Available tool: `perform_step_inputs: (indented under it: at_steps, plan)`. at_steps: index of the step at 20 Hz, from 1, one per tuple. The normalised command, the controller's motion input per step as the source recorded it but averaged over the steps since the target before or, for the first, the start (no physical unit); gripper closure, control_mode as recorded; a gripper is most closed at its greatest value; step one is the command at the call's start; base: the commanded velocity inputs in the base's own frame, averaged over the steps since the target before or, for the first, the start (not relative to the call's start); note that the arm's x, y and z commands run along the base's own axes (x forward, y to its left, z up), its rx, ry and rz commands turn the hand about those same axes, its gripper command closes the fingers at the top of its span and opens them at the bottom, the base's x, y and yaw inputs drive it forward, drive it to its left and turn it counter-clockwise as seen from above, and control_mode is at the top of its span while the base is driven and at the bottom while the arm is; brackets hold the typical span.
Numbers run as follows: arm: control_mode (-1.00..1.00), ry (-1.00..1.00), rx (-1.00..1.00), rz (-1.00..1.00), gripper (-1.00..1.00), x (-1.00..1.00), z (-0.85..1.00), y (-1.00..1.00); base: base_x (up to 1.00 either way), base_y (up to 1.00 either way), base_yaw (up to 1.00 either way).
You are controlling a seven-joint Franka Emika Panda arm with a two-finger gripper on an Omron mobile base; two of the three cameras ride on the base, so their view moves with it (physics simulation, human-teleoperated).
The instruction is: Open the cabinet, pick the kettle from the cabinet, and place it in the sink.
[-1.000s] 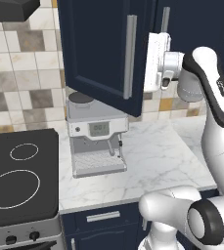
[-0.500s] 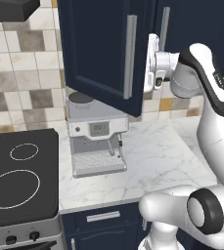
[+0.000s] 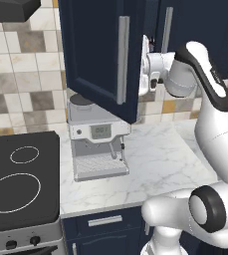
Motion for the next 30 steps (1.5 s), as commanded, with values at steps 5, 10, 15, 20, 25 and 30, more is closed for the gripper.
perform_step_inputs:
  at_steps: [5,10,15,20,25,30]
  plan:
    - [-1.00,0.04,0.00,0.07,-1.00,-0.05,0.00,0.47,0.00,0.00,0.00]
    - [-1.00,0.02,0.00,0.04,-1.00,0.00,0.00,0.51,0.00,0.00,0.00]
    - [-1.00,0.02,0.00,0.00,-1.00,0.02,0.00,0.49,0.00,0.00,0.00]
    - [-1.00,0.03,0.00,0.00,-1.00,0.11,-0.04,0.47,0.00,0.00,0.00]
    - [-1.00,0.05,0.00,0.00,-1.00,0.15,-0.09,0.41,0.00,0.00,0.00]
    - [-1.00,0.09,0.00,0.00,-1.00,0.13,-0.09,0.32,0.00,0.00,0.00]
